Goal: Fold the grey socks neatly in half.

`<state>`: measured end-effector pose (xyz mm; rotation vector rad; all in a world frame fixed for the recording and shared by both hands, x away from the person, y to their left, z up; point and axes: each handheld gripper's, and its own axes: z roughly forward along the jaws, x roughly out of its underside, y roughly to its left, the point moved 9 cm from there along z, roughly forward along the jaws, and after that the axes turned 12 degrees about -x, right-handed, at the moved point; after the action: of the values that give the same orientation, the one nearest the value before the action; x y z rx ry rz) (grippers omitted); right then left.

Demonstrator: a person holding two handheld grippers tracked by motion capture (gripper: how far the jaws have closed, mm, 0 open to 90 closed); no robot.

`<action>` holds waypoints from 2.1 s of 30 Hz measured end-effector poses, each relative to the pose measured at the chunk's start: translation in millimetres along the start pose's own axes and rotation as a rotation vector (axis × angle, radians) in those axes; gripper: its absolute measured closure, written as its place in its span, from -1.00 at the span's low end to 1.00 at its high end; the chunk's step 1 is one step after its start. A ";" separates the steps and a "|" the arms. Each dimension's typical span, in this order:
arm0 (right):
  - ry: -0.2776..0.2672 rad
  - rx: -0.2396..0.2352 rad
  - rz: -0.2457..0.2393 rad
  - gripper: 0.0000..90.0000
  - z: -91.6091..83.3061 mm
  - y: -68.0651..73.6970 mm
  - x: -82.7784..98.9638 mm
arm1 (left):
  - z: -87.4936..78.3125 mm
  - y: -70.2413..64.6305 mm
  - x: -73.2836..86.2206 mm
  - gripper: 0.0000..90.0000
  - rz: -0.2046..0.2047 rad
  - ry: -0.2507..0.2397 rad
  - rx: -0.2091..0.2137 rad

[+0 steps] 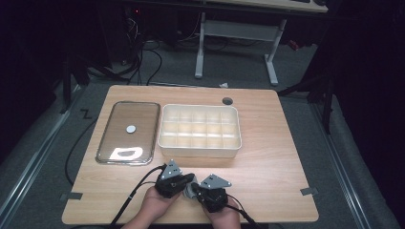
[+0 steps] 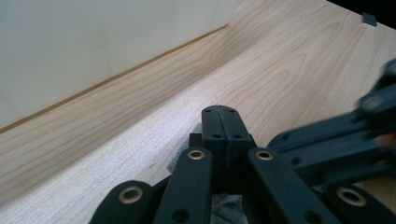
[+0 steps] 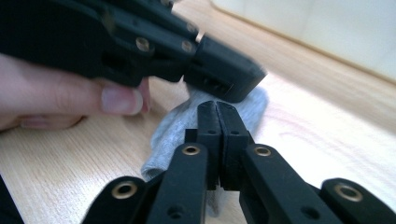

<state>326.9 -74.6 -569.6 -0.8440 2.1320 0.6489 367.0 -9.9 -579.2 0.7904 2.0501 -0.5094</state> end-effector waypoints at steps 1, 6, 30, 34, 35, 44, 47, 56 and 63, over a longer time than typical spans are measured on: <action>-0.033 -0.012 -0.011 0.99 -6.3 5.1 -5.8 | 0.1 -0.3 0.1 1.00 0.003 -0.002 -0.004; -0.037 -0.058 -0.029 0.97 -13.5 23.1 -4.7 | 0.1 -0.9 0.6 1.00 0.012 0.001 -0.009; 0.024 -0.069 0.000 1.00 4.0 21.9 15.6 | -23.0 1.2 12.7 1.00 0.012 -0.019 -0.043; 0.008 -0.083 0.020 0.83 -5.4 19.5 5.9 | -23.6 1.2 13.7 1.00 0.015 -0.023 -0.047; -0.008 -0.080 0.030 0.77 -10.1 17.1 1.5 | -23.8 1.2 13.8 1.00 0.014 -0.023 -0.046; 0.045 -0.084 0.133 0.07 -3.8 -4.9 3.2 | -24.6 2.3 14.2 1.00 0.001 -0.022 -0.039; 0.051 -0.088 0.163 0.01 2.0 -7.0 6.9 | -24.7 2.4 14.1 1.00 -0.003 -0.020 -0.035; 0.088 -0.143 0.184 0.00 13.3 -1.4 13.2 | -29.4 4.8 14.9 1.00 0.016 -0.004 -0.026; 0.094 -0.172 0.185 0.20 15.1 1.3 12.6 | -35.5 7.4 14.1 0.86 0.010 -0.003 -0.015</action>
<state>326.3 -68.2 -588.3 -0.7874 2.2821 0.9143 345.6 21.8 -571.9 0.7899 2.0443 -0.4882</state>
